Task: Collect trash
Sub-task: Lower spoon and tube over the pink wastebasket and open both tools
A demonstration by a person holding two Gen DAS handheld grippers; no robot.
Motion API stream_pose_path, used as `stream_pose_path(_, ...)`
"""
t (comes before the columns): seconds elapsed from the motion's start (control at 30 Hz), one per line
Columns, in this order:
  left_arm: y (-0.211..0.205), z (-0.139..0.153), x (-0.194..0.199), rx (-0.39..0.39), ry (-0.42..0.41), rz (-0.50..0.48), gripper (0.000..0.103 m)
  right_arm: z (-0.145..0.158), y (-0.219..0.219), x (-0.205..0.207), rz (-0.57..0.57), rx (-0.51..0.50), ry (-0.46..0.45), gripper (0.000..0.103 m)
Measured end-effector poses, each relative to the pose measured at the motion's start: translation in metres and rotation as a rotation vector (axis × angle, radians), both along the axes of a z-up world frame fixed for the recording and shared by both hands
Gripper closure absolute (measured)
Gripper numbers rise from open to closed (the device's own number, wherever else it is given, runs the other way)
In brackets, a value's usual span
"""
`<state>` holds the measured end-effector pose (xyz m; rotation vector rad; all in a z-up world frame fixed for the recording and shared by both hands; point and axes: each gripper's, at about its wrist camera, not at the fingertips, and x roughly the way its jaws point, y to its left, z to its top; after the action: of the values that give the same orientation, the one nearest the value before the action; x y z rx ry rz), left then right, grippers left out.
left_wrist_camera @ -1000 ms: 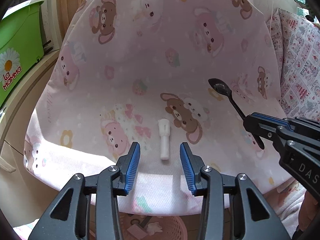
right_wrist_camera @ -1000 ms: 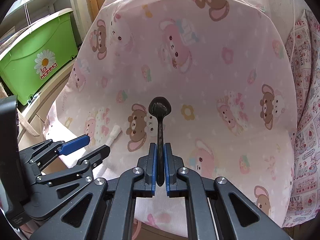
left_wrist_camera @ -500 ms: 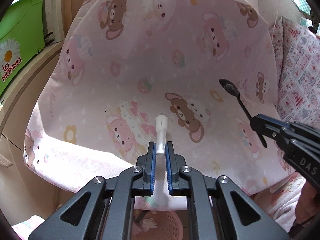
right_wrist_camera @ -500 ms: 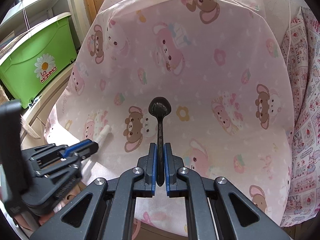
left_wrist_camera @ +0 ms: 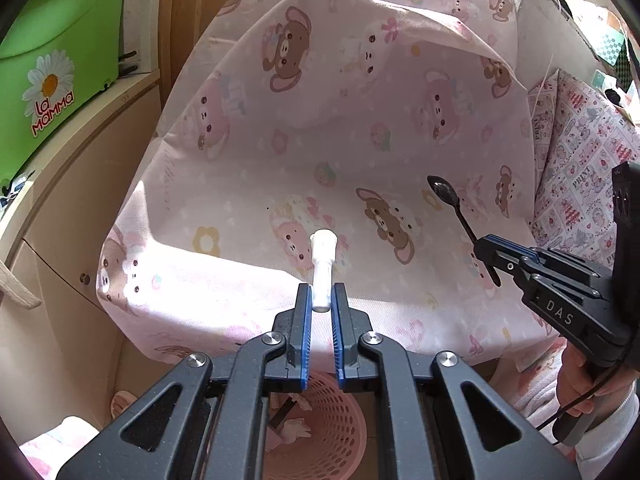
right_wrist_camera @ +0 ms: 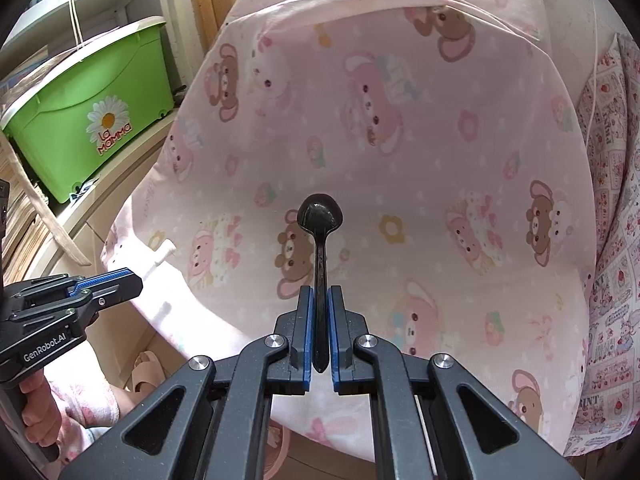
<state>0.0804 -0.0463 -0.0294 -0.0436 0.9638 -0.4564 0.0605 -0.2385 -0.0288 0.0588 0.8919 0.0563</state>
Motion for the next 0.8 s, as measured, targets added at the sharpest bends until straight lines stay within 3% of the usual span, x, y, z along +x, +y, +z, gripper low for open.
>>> stream_pose_path(0.27, 0.027, 0.003, -0.006, -0.089, 0.064, 0.004, 0.094, -0.004, 0.028, -0.009, 0.075, 0.009, 0.009, 0.095)
stream_pose_path(0.53, 0.033, 0.003, -0.026, 0.025, 0.064, -0.014, 0.094, -0.011, 0.066, -0.031, 0.193, 0.012, 0.022, 0.095)
stream_pose_path(0.67, 0.035, -0.012, -0.03, 0.093, 0.113, -0.012, 0.094, -0.019, 0.081, -0.038, 0.237, 0.021, 0.048, 0.095)
stream_pose_path(0.8, 0.043, -0.028, -0.029, 0.095, 0.192, 0.0, 0.094, -0.026, 0.089, -0.043, 0.267, 0.072, 0.084, 0.095)
